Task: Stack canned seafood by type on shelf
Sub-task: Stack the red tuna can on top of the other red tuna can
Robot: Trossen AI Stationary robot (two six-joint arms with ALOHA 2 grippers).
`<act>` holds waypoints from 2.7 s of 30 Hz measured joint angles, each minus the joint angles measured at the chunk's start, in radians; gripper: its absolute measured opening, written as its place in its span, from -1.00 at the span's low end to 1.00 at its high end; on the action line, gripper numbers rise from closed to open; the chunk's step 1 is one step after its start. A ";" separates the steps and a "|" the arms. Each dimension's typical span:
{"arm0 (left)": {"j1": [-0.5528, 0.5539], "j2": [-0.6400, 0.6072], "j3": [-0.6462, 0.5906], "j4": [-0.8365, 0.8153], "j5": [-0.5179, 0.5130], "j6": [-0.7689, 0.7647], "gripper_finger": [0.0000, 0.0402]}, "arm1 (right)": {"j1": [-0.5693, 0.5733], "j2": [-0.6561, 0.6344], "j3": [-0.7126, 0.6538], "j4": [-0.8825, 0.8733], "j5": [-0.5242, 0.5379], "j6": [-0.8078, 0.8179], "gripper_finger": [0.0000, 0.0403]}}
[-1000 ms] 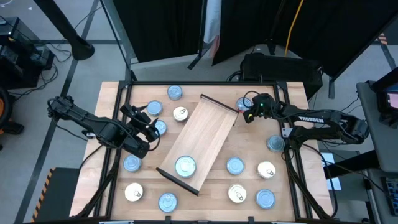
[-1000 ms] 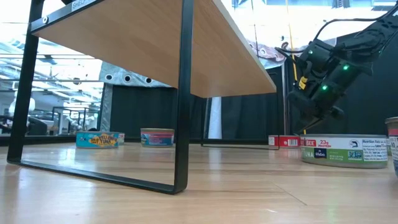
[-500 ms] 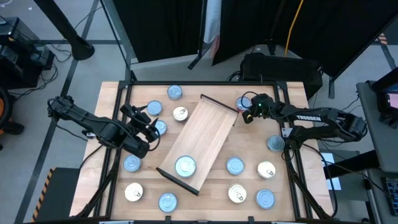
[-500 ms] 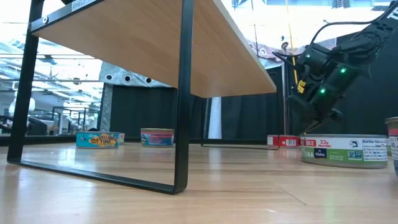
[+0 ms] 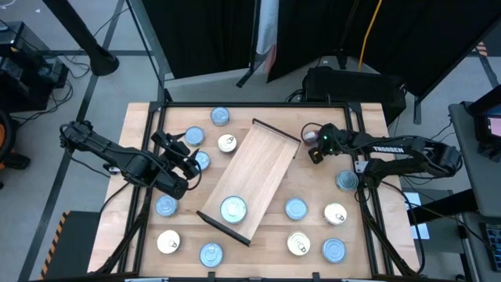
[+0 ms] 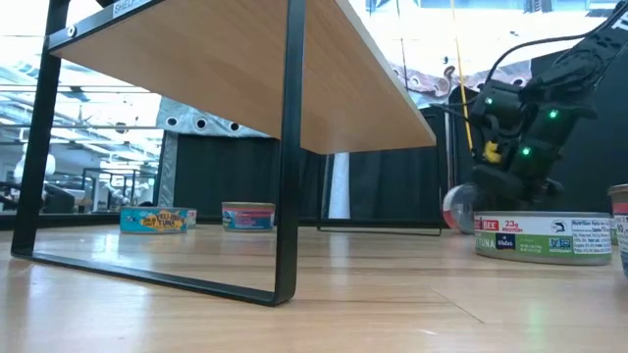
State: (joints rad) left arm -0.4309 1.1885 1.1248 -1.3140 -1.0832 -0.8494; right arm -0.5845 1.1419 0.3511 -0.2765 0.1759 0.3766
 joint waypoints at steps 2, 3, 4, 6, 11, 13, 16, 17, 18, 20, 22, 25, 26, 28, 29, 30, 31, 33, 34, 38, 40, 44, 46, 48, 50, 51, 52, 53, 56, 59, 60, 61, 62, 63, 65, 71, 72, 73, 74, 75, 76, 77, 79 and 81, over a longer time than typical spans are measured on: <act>0.000 0.000 0.000 0.000 0.000 0.000 0.60 | 0.018 -0.025 0.000 -0.004 -0.003 0.010 -1.00; 0.000 0.000 0.000 0.000 0.000 0.000 0.60 | 0.026 -0.039 0.000 -0.011 -0.010 0.018 -1.00; 0.000 0.000 0.000 0.000 0.000 0.000 0.60 | 0.034 -0.056 0.000 -0.025 -0.029 0.026 -1.00; 0.000 0.000 0.000 0.000 0.000 0.000 0.60 | 0.049 -0.095 0.002 -0.066 -0.095 0.035 -1.00; 0.000 0.000 0.000 0.000 -0.002 0.000 0.60 | 0.109 -0.205 0.050 -0.168 -0.255 0.046 -0.97; 0.000 0.000 0.000 0.000 -0.006 0.001 0.60 | 0.141 -0.245 0.083 -0.163 -0.278 0.027 -0.90; 0.000 0.000 0.000 0.000 -0.008 0.001 0.60 | 0.179 -0.288 0.152 -0.147 -0.228 -0.002 -0.74; 0.000 0.000 0.000 0.000 -0.008 0.001 0.60 | 0.190 -0.296 0.179 -0.146 -0.191 -0.021 -0.67; 0.000 0.000 0.000 0.000 -0.009 0.001 0.60 | 0.197 -0.301 0.208 -0.152 -0.156 -0.048 -0.59; 0.000 0.000 0.000 0.000 -0.009 0.001 0.60 | 0.203 -0.300 0.266 -0.184 -0.094 -0.124 -0.42; 0.000 0.000 0.000 0.003 -0.009 0.001 0.60 | 0.203 -0.284 0.317 -0.221 -0.035 -0.213 -0.22; 0.000 0.000 0.000 0.004 -0.009 0.001 0.60 | 0.192 -0.245 0.366 -0.251 0.031 -0.349 0.13; 0.000 0.000 0.000 0.004 -0.009 0.001 0.60 | 0.186 -0.229 0.375 -0.252 0.035 -0.382 0.24; 0.000 0.000 0.000 0.004 -0.008 0.001 0.60 | 0.158 -0.192 0.396 -0.256 0.024 -0.450 0.43; 0.000 0.000 0.000 0.004 -0.008 0.001 0.60 | 0.143 -0.177 0.405 -0.266 0.016 -0.482 0.50; 0.000 0.000 0.000 0.004 -0.008 0.001 0.60 | 0.126 -0.161 0.412 -0.272 -0.001 -0.515 0.54; 0.000 0.000 0.000 0.004 -0.006 0.001 0.60 | 0.111 -0.146 0.418 -0.270 -0.017 -0.550 0.57; 0.000 0.000 0.000 0.004 0.000 0.001 0.60 | 0.084 -0.115 0.421 -0.272 -0.060 -0.627 0.59; 0.000 0.000 0.000 0.004 0.000 0.001 0.60 | 0.072 -0.098 0.422 -0.277 -0.084 -0.657 0.59; 0.000 0.000 0.000 0.005 0.003 0.013 0.60 | 0.026 -0.041 0.423 -0.303 -0.149 -0.738 0.59; 0.000 0.000 0.000 0.014 0.004 0.020 0.60 | 0.010 -0.012 0.423 -0.304 -0.157 -0.763 0.59; 0.000 0.000 0.000 0.031 0.004 0.046 0.60 | -0.024 0.046 0.423 -0.301 -0.157 -0.794 0.59; 0.000 0.000 0.000 0.041 0.004 0.051 0.60 | -0.042 0.076 0.423 -0.298 -0.156 -0.804 0.59; 0.000 0.000 0.000 0.044 0.005 0.053 0.60 | -0.062 0.103 0.423 -0.298 -0.156 -0.813 0.59; 0.000 0.000 0.000 0.045 0.005 0.054 0.60 | -0.079 0.126 0.423 -0.298 -0.156 -0.825 0.59; 0.000 0.000 0.000 0.045 0.005 0.054 0.60 | -0.085 0.137 0.423 -0.299 -0.156 -0.830 0.59; 0.000 0.000 0.000 0.045 0.005 0.054 0.60 | -0.092 0.148 0.423 -0.300 -0.157 -0.834 0.59; 0.000 0.000 0.000 0.045 0.005 0.054 0.60 | -0.100 0.160 0.423 -0.303 -0.161 -0.836 0.59; 0.000 0.000 0.000 0.049 0.005 0.067 0.60 | -0.118 0.195 0.423 -0.312 -0.188 -0.838 0.59; 0.000 0.000 0.000 0.054 0.005 0.072 0.60 | -0.125 0.228 0.423 -0.335 -0.188 -0.838 0.58; 0.000 0.000 0.000 0.054 0.005 0.072 0.60 | -0.127 0.237 0.423 -0.342 -0.184 -0.838 0.56; 0.000 0.000 0.000 0.054 0.005 0.072 0.60 | -0.128 0.245 0.423 -0.353 -0.182 -0.837 0.53; 0.000 0.000 0.000 0.054 0.005 0.072 0.60 | -0.128 0.250 0.423 -0.363 -0.182 -0.837 0.50; 0.000 0.000 0.000 0.054 0.005 0.072 0.60 | -0.128 0.255 0.423 -0.372 -0.181 -0.837 0.45; 0.000 0.000 0.000 0.053 0.005 0.072 0.60 | -0.128 0.261 0.423 -0.391 -0.177 -0.836 0.32; 0.000 0.000 0.000 0.053 0.005 0.072 0.60 | -0.128 0.260 0.423 -0.460 -0.179 -0.809 -0.17; 0.000 0.000 0.000 0.053 0.005 0.072 0.60 | -0.127 0.260 0.423 -0.471 -0.182 -0.801 -0.26; 0.000 0.000 0.000 0.052 0.005 0.072 0.60 | -0.127 0.259 0.423 -0.481 -0.186 -0.790 -0.34; 0.000 0.000 0.000 0.052 0.005 0.072 0.60 | -0.127 0.259 0.425 -0.490 -0.183 -0.780 -0.42; 0.000 0.000 0.000 0.052 0.005 0.072 0.60 | -0.127 0.259 0.425 -0.499 -0.186 -0.765 -0.42; 0.000 0.000 0.000 0.052 0.005 0.072 0.60 | -0.127 0.259 0.425 -0.510 -0.195 -0.750 -0.42; 0.000 0.000 0.000 0.052 0.005 0.073 0.60 | -0.127 0.258 0.425 -0.520 -0.212 -0.732 -0.42; 0.000 0.000 0.000 0.052 0.005 0.073 0.60 | -0.127 0.254 0.424 -0.543 -0.264 -0.692 -0.42; 0.000 0.000 0.000 0.052 0.005 0.073 0.60 | -0.118 0.239 0.424 -0.569 -0.319 -0.646 -0.42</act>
State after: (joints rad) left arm -0.4312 1.1885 1.1248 -1.2621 -1.0782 -0.7769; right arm -0.7027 1.3808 0.7750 -0.8456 -0.1426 -0.2691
